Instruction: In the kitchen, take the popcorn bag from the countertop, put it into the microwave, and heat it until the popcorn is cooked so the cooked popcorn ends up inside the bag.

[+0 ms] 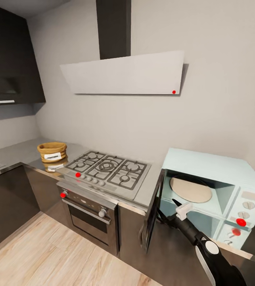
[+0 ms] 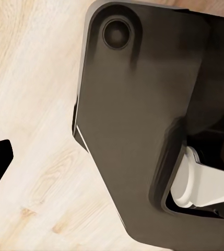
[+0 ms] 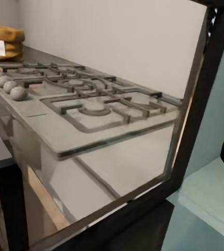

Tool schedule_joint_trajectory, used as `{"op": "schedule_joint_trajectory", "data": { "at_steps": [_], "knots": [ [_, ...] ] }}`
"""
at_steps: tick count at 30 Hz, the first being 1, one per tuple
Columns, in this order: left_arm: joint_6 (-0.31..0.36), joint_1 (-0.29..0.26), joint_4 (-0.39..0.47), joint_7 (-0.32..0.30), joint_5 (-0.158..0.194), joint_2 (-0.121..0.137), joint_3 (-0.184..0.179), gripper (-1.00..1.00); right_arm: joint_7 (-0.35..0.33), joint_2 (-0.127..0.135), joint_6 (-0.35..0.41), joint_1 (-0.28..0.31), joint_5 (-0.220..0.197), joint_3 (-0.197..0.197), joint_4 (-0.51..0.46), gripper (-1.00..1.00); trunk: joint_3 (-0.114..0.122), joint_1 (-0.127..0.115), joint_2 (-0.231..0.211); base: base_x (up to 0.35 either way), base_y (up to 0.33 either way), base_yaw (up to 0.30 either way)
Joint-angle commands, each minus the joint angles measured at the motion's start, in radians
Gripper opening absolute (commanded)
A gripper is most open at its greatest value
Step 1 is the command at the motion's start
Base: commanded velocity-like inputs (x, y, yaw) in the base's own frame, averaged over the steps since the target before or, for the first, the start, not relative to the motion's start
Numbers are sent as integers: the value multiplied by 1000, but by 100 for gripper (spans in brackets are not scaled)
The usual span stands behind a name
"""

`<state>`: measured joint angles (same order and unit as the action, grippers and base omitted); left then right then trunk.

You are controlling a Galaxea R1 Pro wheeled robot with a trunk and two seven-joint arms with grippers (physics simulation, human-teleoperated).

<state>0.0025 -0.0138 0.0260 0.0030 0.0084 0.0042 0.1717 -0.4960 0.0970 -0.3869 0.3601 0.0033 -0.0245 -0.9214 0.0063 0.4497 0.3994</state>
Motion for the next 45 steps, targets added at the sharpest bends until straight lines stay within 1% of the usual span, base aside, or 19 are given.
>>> {"op": "schedule_joint_trajectory", "data": {
  "at_steps": [1, 2, 4, 5, 6, 8, 10, 13, 17, 38, 41, 42, 45],
  "knots": [
    [1, 0, 0, 0, 1, 0, 5, 100, -2, 0, -3, 0, 0, -3, 1, 100, 0, 0, 1, -13, -90, 2],
    [1, 0, 0, 0, 1, 0, 5, 100, 8, 0, -3, 0, 0, -4, 1, 100, 0, 0, 1, -34, -163, 1],
    [1, -1, 0, 0, 1, 0, 5, 100, 104, 0, -3, 0, 0, -11, 1, 100, 0, 0, 1, -84, -248, 0],
    [1, 0, 0, 1, 1, 0, 5, 100, 157, 0, -3, 0, -1, -14, 1, 100, 0, 0, 1, -122, -263, 0],
    [1, 0, 0, 1, 1, 0, 5, 100, 244, 0, -3, 0, -3, -17, 1, 100, 0, 0, 1, -154, -222, 0],
    [1, 0, 0, 1, 1, 0, 5, 100, 355, 0, -6, 0, -5, -19, 0, 100, 0, 0, 1, -213, -172, 0],
    [1, 0, 0, 1, 1, 0, 6, 100, 397, -1, -7, 0, -6, -20, 0, 100, 0, 0, 1, -294, -80, 0],
    [1, 0, 0, 2, 1, 0, 6, 100, 415, -2, -7, 0, -6, -20, 0, 100, 0, 0, 1, -329, -21, 0],
    [1, 0, 0, 2, 1, 0, 6, 100, 420, -2, -7, 0, -6, -19, 0, 100, 0, 0, 1, -336, 44, 0],
    [2, 0, 0, 2, 1, 1, 6, 100, 419, -3, -7, 0, -6, -14, 0, 100, 0, 0, 1, -312, 164, 0],
    [5, 0, 0, 1, 1, 2, 6, 100, 418, -3, -7, 0, -5, 15, 1, 100, 0, 0, 1, -310, 169, 0],
    [8, 0, 0, 2, 1, 4, 7, 100, 419, -3, -6, 0, -4, 35, 2, 100, 0, 0, 1, -296, 180, 7],
    [11, 0, 0, 2, 1, 5, 7, 100, 420, -3, -5, 0, -2, 74, 6, 100, 0, 0, 1, -287, 190, 126]
  ]
}}
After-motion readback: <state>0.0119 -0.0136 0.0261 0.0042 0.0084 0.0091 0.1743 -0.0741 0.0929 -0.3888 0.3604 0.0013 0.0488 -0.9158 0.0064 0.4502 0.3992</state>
